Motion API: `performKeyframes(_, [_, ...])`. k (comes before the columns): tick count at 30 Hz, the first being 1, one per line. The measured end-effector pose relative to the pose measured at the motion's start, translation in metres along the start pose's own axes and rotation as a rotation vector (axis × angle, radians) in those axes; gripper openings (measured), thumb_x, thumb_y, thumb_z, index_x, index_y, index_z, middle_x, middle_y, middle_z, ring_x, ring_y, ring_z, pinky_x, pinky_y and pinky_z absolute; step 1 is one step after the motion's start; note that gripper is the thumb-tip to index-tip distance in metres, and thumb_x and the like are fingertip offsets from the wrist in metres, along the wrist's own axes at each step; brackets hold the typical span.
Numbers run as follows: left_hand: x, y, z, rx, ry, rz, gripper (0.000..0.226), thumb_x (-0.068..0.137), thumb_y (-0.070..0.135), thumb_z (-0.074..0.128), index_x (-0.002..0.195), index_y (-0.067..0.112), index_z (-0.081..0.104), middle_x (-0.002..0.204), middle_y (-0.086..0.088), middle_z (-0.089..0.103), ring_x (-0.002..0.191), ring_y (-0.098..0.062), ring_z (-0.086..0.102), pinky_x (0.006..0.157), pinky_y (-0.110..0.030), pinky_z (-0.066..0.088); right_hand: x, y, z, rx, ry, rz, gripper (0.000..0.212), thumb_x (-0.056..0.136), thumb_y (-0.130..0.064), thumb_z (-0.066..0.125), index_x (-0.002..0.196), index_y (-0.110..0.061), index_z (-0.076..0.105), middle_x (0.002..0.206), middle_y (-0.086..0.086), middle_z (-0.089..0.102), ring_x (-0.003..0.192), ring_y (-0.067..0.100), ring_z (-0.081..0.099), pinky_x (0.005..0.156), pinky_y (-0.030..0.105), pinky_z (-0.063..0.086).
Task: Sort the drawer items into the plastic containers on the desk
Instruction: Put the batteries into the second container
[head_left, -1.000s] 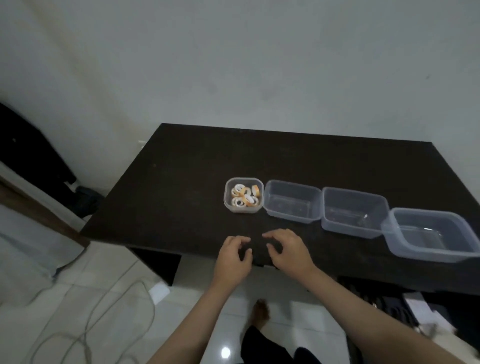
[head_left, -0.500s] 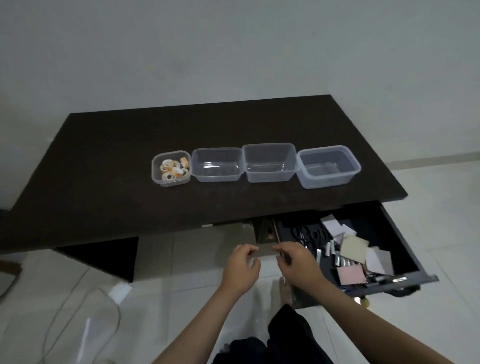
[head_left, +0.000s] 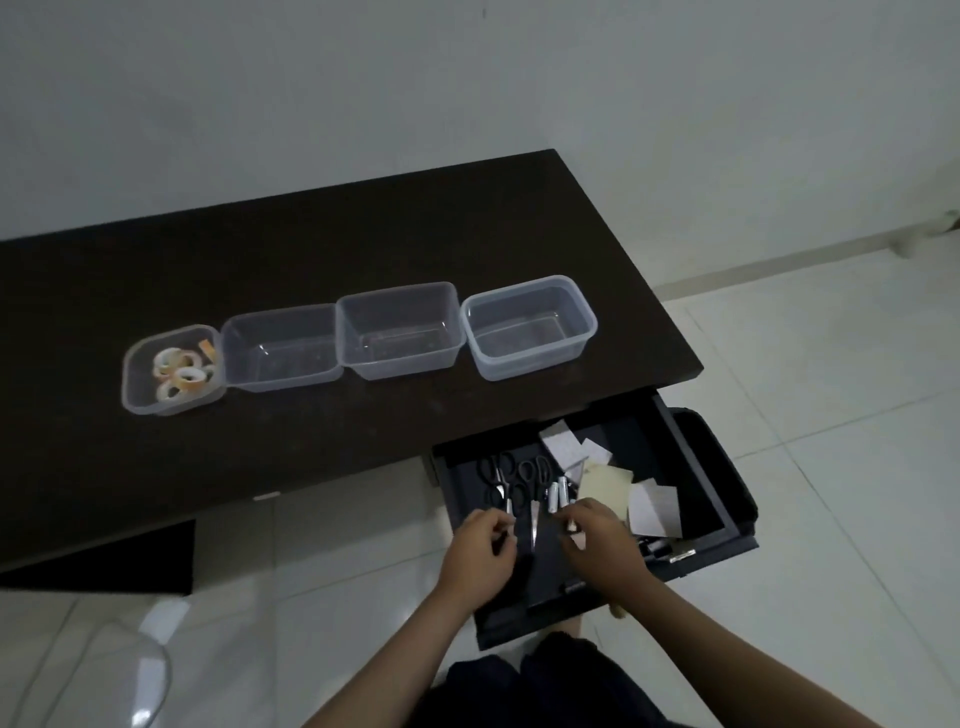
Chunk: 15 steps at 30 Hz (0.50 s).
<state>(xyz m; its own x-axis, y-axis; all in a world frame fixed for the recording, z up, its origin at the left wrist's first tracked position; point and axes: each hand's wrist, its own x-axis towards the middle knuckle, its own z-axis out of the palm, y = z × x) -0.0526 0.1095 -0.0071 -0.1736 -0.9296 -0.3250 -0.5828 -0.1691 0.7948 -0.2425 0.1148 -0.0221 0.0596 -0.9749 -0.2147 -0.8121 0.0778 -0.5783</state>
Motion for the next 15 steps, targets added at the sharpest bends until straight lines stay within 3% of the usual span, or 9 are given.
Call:
performKeyframes(5, [0.028, 0.011, 0.041, 0.038, -0.052, -0.095, 0.023, 0.087, 0.019, 0.059, 0.109, 0.014, 0.062, 0.105, 0.002, 0.054, 0.095, -0.010, 0.057, 0.081, -0.015, 0.042, 0.031, 0.047, -0.019, -0.056, -0.046, 0.110, 0.033, 0.077, -0.014, 0.063, 0.110, -0.013, 0.064, 0.116, 0.009, 0.056, 0.110, 0.029, 0.052, 0.086, 0.040, 0.050])
performKeyframes(9, [0.049, 0.020, 0.073, 0.078, -0.137, -0.157, 0.030, 0.087, 0.023, 0.059, 0.116, 0.013, 0.060, 0.119, -0.004, 0.057, 0.108, -0.016, 0.057, 0.090, -0.023, 0.046, 0.060, 0.074, -0.035, -0.211, -0.101, 0.099, 0.046, 0.081, -0.022, 0.064, 0.125, -0.017, 0.053, 0.128, 0.008, 0.048, 0.117, 0.031, 0.043, 0.095, 0.040, 0.042])
performKeyframes(12, [0.062, 0.027, 0.096, 0.108, -0.212, -0.185, 0.034, 0.087, 0.029, 0.059, 0.117, 0.013, 0.058, 0.122, -0.004, 0.057, 0.111, -0.019, 0.056, 0.086, -0.022, 0.043, 0.077, 0.086, -0.042, -0.314, -0.194, 0.121, 0.059, 0.080, -0.028, 0.064, 0.134, -0.022, 0.041, 0.137, 0.006, 0.042, 0.124, 0.032, 0.038, 0.101, 0.044, 0.036])
performKeyframes(15, [0.071, 0.032, 0.119, 0.148, -0.288, -0.242, 0.030, 0.086, 0.032, 0.059, 0.111, 0.015, 0.059, 0.119, -0.006, 0.057, 0.107, -0.024, 0.057, 0.083, -0.024, 0.042, 0.087, 0.096, -0.047, -0.334, -0.323, 0.125, 0.063, 0.080, -0.025, 0.063, 0.137, -0.024, 0.033, 0.134, 0.006, 0.045, 0.122, 0.031, 0.043, 0.103, 0.043, 0.034])
